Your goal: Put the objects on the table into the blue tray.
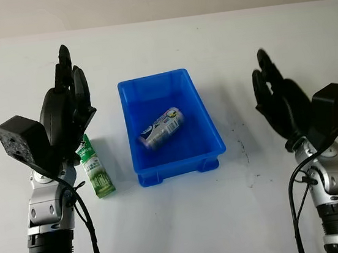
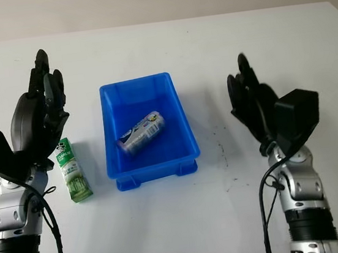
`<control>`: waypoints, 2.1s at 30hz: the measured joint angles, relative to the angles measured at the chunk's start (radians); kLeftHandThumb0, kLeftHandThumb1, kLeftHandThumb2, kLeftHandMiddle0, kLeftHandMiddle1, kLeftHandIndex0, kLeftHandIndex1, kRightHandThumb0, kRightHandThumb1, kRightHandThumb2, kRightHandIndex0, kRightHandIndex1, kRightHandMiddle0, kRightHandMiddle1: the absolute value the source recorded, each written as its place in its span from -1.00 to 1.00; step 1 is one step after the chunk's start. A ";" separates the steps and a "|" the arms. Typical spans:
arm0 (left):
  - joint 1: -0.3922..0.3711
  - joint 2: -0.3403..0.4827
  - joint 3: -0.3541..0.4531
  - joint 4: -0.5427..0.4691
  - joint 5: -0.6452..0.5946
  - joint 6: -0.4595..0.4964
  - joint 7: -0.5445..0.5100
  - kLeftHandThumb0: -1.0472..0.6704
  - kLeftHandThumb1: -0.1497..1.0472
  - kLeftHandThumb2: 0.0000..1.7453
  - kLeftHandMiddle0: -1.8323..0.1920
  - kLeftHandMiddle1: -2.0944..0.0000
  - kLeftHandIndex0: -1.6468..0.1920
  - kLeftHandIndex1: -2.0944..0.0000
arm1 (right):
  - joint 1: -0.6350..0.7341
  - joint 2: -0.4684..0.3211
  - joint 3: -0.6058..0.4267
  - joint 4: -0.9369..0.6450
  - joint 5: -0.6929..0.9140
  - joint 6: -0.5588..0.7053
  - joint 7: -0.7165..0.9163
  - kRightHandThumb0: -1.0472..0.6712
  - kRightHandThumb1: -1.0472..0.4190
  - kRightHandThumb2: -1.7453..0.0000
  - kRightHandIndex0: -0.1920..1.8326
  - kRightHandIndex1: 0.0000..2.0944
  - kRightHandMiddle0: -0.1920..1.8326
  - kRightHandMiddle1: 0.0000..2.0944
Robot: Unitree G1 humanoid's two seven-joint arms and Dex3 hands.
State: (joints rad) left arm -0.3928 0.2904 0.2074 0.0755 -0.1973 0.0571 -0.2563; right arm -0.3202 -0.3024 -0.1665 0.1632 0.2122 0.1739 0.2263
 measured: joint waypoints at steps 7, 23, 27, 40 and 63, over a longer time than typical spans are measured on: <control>-0.013 0.336 0.100 -0.077 0.013 -0.037 -0.225 -0.37 0.55 -0.95 0.40 0.92 0.39 0.80 | 0.018 0.003 -0.010 -0.007 0.016 0.008 0.019 -0.60 -1.00 0.22 -1.00 -1.00 -1.00 -1.00; 0.169 0.764 0.021 -0.189 0.513 -0.485 -0.308 -0.29 0.56 -0.93 0.60 0.98 0.52 0.96 | -0.001 0.001 -0.026 -0.013 0.032 0.051 0.036 -0.64 -1.00 0.22 -1.00 -1.00 -1.00 -1.00; 0.176 0.778 -0.010 -0.095 0.633 -0.684 -0.223 -0.32 0.63 -0.92 0.66 0.98 0.59 0.98 | -0.003 0.001 -0.026 -0.014 0.033 0.051 0.037 -0.63 -1.00 0.22 -1.00 -1.00 -1.00 -1.00; 0.076 0.757 -0.210 0.198 0.989 -1.044 0.172 -0.22 0.65 -0.93 0.52 0.91 0.48 0.91 | -0.006 -0.003 -0.039 -0.019 0.034 0.064 0.041 -0.64 -1.00 0.21 -1.00 -1.00 -1.00 -1.00; -0.228 0.770 -0.655 0.398 1.589 -0.976 0.987 -0.23 0.97 -0.94 -0.09 -1.00 0.29 -0.99 | -0.004 -0.007 -0.054 -0.043 0.046 0.078 0.072 -0.63 -1.00 0.23 -1.00 -1.00 -1.00 -1.00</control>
State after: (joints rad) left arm -0.6203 1.0600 -0.4479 0.4736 1.3916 -0.9186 0.7311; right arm -0.3240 -0.3099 -0.2200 0.1204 0.2581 0.2516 0.2980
